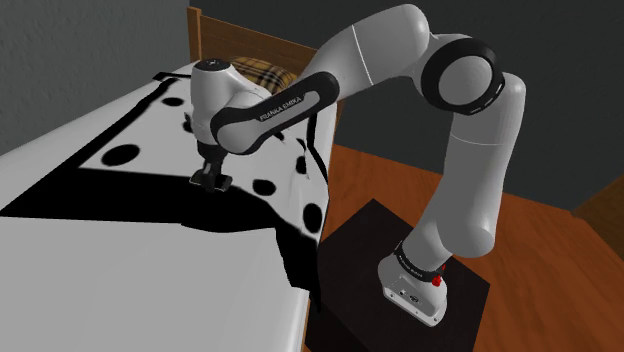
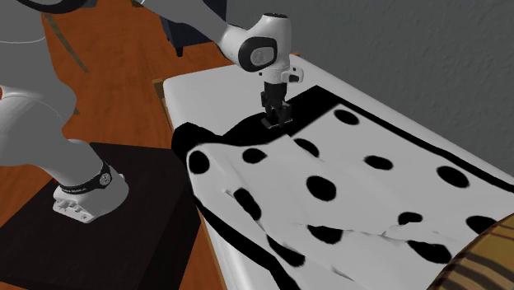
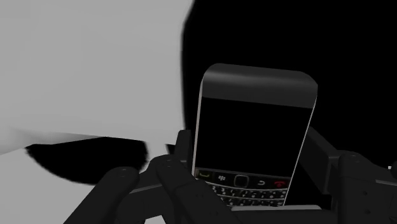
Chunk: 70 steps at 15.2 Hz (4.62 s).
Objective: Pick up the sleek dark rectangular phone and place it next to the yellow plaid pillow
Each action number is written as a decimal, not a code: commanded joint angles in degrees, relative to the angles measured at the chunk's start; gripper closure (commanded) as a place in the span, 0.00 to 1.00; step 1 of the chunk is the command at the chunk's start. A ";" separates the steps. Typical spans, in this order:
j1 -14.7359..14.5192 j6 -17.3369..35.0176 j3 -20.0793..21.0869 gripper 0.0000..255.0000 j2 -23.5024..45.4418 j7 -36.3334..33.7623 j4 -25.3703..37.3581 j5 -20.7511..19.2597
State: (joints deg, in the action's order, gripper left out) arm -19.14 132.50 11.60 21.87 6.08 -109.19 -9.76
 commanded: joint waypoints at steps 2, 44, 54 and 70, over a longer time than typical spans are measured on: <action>0.07 -2.00 0.27 1.00 -1.36 0.29 0.66 0.50; 10.02 -20.14 -4.61 1.00 -12.50 19.03 8.94 6.08; 17.45 -20.82 -9.55 1.00 -9.17 31.90 13.45 7.55; 30.00 -28.80 -14.92 1.00 8.08 50.24 39.00 10.89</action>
State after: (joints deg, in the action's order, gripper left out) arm 9.81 105.41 -3.05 27.50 55.00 -74.39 0.82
